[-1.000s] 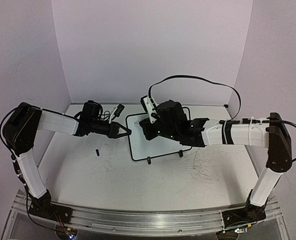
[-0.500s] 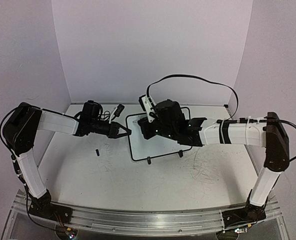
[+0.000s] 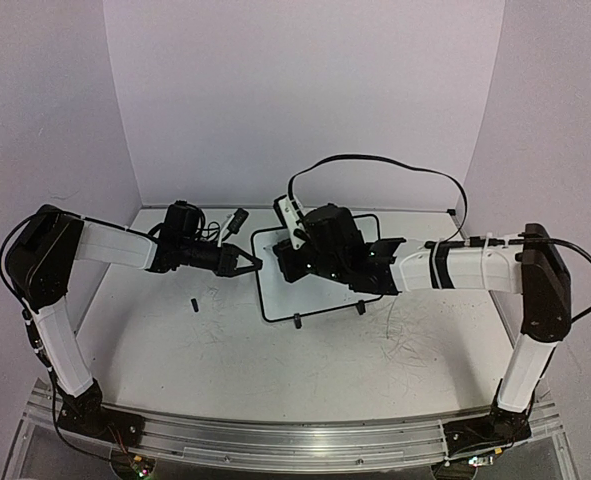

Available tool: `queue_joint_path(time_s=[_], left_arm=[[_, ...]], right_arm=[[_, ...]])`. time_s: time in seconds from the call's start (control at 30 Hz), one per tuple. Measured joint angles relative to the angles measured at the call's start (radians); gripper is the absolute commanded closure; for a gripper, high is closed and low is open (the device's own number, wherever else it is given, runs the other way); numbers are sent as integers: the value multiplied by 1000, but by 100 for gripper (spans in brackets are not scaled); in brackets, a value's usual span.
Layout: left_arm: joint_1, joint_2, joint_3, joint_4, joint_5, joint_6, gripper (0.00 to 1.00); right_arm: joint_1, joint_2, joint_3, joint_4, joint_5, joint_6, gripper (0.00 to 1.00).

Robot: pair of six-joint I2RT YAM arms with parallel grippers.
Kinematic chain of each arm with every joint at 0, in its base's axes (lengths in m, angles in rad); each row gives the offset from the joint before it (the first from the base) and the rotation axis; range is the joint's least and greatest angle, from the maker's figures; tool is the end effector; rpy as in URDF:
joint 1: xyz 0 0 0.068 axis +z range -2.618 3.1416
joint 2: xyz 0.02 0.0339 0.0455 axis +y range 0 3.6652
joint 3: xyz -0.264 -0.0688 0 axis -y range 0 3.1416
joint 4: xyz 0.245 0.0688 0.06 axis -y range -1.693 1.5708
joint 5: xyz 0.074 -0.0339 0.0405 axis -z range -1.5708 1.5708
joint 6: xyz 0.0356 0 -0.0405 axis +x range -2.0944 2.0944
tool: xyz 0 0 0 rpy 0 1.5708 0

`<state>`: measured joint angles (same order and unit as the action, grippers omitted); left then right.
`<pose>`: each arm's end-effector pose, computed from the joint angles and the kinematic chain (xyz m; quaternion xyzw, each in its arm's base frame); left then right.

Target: Write a sentence on the whiteboard

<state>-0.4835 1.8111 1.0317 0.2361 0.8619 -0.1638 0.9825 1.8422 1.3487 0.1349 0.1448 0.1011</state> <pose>0.3261 -0.2017 0.1902 0.3286 0.7485 -0.4869 0.3076 0.2469 0.3609 0.2663 -0.3124 0.7590 0.2421 0.5175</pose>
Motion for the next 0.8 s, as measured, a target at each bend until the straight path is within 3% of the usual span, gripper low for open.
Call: queue_joint_path(time_s=[0.8], left_arm=[[0,0,0,0,0,0,100]], right_arm=[[5,4,4,-3,19,17,100]])
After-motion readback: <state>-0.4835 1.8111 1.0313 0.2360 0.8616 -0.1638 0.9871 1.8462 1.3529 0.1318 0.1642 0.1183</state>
